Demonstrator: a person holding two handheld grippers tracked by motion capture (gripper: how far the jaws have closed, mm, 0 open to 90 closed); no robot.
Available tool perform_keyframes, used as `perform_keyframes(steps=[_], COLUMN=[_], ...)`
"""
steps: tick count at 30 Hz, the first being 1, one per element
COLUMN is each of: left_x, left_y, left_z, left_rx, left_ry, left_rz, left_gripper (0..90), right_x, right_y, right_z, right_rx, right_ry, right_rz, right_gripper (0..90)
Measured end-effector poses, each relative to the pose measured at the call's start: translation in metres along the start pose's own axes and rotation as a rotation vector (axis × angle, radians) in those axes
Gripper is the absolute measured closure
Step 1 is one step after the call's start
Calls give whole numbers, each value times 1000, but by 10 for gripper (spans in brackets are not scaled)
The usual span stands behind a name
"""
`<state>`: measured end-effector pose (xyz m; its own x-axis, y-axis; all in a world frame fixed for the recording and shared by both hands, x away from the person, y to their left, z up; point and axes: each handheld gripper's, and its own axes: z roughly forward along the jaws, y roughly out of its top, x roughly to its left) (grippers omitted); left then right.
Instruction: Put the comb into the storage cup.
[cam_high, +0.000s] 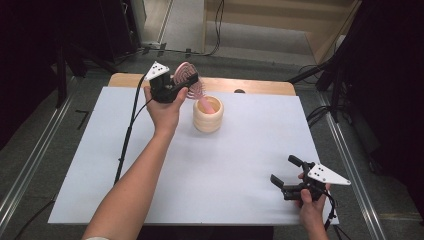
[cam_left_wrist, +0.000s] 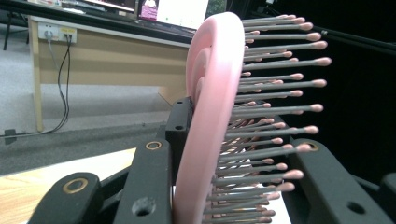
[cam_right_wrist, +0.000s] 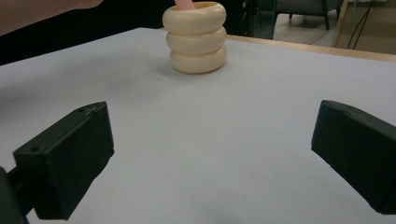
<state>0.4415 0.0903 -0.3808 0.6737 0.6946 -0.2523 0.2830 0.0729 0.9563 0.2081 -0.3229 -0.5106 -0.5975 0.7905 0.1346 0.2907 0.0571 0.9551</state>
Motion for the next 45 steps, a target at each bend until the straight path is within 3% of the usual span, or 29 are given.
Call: perform_keyframes(steps=[17, 34, 45], left_x=[1, 1, 1], left_y=[-15, -28, -37], left_z=[9, 15, 17], left_rx=[6, 29, 37], left_ry=[35, 28, 54], left_rz=[13, 16, 9], left_gripper=[643, 643, 642], right_x=[0, -1, -1], right_y=[0, 0, 0], right_z=[0, 1, 0], right_rx=[3, 5, 4], right_ry=[6, 4, 5], right_rz=[4, 5, 4], right_gripper=[0, 0, 0])
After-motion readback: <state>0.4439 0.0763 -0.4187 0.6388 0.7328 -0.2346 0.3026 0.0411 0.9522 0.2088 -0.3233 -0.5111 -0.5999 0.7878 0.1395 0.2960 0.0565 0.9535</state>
